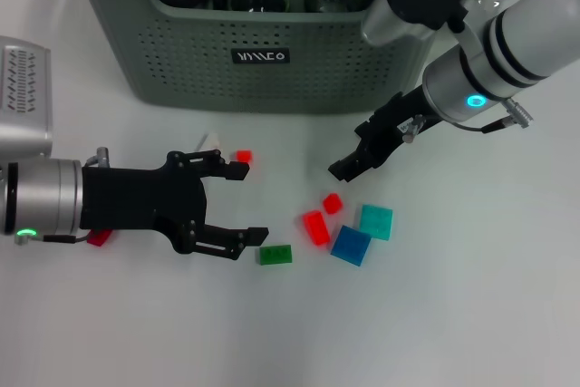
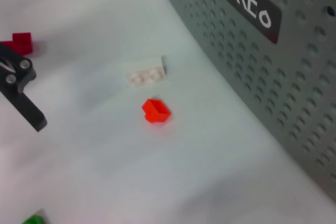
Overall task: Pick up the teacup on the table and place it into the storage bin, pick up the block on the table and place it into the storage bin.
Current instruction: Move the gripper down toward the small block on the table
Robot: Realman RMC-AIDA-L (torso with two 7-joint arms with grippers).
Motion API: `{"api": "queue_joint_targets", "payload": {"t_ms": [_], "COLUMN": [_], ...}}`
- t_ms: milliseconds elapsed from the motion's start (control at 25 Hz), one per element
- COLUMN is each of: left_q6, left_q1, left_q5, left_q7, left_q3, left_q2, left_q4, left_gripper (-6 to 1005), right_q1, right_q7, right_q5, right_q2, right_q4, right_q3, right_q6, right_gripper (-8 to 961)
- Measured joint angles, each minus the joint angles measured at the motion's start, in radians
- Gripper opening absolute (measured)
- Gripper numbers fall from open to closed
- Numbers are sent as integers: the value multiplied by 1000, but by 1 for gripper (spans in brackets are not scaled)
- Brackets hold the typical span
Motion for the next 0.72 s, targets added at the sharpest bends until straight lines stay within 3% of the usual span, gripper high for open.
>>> {"api": "queue_joint_targets", "payload": {"t_ms": [400, 600, 720], "left_q6": [-10, -11, -13], "left_q1": [2, 3, 3], "left_q5": [0, 0, 0], "left_q7": [1, 1, 1], "left_q3": [0, 0, 0], "left_q2": [0, 0, 0], "left_q4": [-1, -1, -1], "left_gripper": [919, 919, 919], "right_q1": [6, 5, 4], "right_q7": [9, 35, 40], "right_q5": [28, 27, 26], "right_q2": [1, 0, -1], "right_q4": [14, 11, 6], "right_q3": [-68, -109, -113], "right_q6": [34, 46, 44], "right_gripper": [814, 738, 637]}}
